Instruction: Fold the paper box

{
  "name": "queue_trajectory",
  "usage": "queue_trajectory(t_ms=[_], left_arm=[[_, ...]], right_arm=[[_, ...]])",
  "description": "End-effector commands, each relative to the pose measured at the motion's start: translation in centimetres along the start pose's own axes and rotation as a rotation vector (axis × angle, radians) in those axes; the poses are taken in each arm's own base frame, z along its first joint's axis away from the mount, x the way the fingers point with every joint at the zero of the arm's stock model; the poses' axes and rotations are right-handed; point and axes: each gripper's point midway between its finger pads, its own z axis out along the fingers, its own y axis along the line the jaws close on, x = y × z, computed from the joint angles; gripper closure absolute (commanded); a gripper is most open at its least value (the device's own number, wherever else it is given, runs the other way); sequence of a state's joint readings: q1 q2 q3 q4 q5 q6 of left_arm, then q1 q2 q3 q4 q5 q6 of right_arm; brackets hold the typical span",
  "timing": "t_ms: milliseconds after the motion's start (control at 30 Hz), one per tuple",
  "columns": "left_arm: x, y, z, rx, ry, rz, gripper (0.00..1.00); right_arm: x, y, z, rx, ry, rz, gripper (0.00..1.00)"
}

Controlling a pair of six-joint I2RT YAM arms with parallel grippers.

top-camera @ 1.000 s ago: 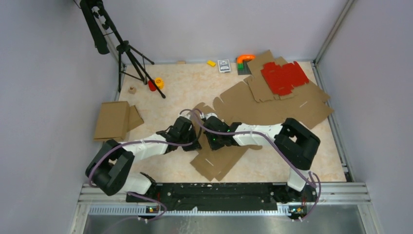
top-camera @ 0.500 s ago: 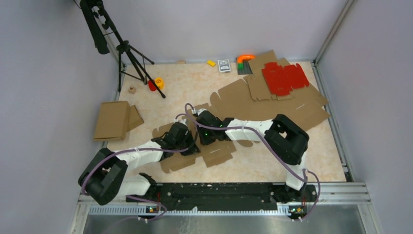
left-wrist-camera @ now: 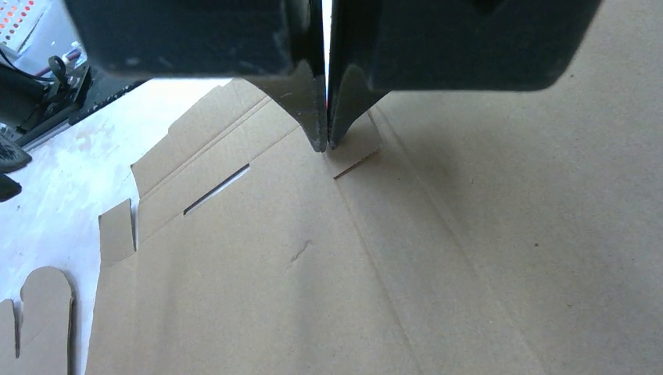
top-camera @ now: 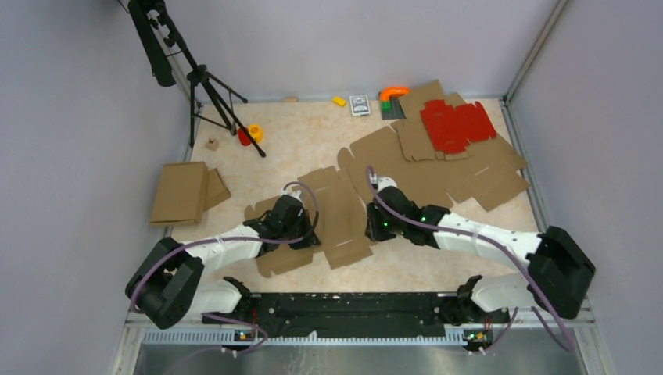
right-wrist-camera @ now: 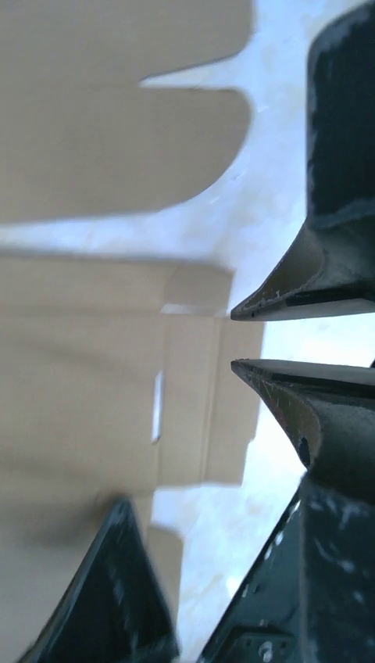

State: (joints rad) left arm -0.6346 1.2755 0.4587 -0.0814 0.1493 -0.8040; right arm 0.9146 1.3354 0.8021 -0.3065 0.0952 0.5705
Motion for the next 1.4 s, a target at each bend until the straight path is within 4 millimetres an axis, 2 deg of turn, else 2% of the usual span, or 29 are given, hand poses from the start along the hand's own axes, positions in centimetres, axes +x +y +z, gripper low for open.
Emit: queue_trajectory(t_ms=[0,133,167,200,433,500,600,833,1000,1167,1367], left_arm=[[2.4,2.5,-0.7,-0.082,0.089,0.060,1.00],[1.8,0.9,-1.2,-0.021,0.088,0.088,1.00],[1.7,0.7,-1.3,-0.021,0.087,0.093,1.00],[1.6,0.7,-1.4,-0.028,0.087,0.092,1.00],[1.9,1.4,-1.3,-0.067,0.114,0.096,1.00],[2.2,1.8,-1.3,-0.076,0.118,0.094,1.00],[2.4,2.2,-1.2,-0.086,0.120,0.094,1.00],[2.6,2.1,-1.2,-0.070,0.124,0.108,1.00],[2.5,2.1,-1.0,-0.070,0.127,0.115,1.00],[2.6,2.2,-0.9,-0.075,0.135,0.117,1.00],[2.8,2.4,-0.9,-0.078,0.139,0.120,1.00]], right_arm=[[3.0,-3.7,-1.7,0.076,0.021,0.128,0.78],[5.3,-5.2,-1.6,0.086,0.049,0.209,0.87],[5.8,-5.4,-1.4,0.091,0.057,0.224,0.97],[6.2,-5.5,-1.3,0.094,0.065,0.234,1.00],[8.4,-4.9,1.0,0.053,0.132,0.295,1.00],[8.8,-3.9,1.5,-0.006,0.153,0.310,1.00],[8.4,-2.6,2.0,-0.069,0.151,0.332,1.00],[5.1,-1.1,1.2,-0.130,0.044,0.350,1.00],[3.8,-1.4,1.3,-0.082,0.027,0.308,1.00],[2.7,-0.8,2.0,-0.089,0.027,0.288,1.00],[2.2,-1.3,3.1,-0.041,0.026,0.259,1.00]])
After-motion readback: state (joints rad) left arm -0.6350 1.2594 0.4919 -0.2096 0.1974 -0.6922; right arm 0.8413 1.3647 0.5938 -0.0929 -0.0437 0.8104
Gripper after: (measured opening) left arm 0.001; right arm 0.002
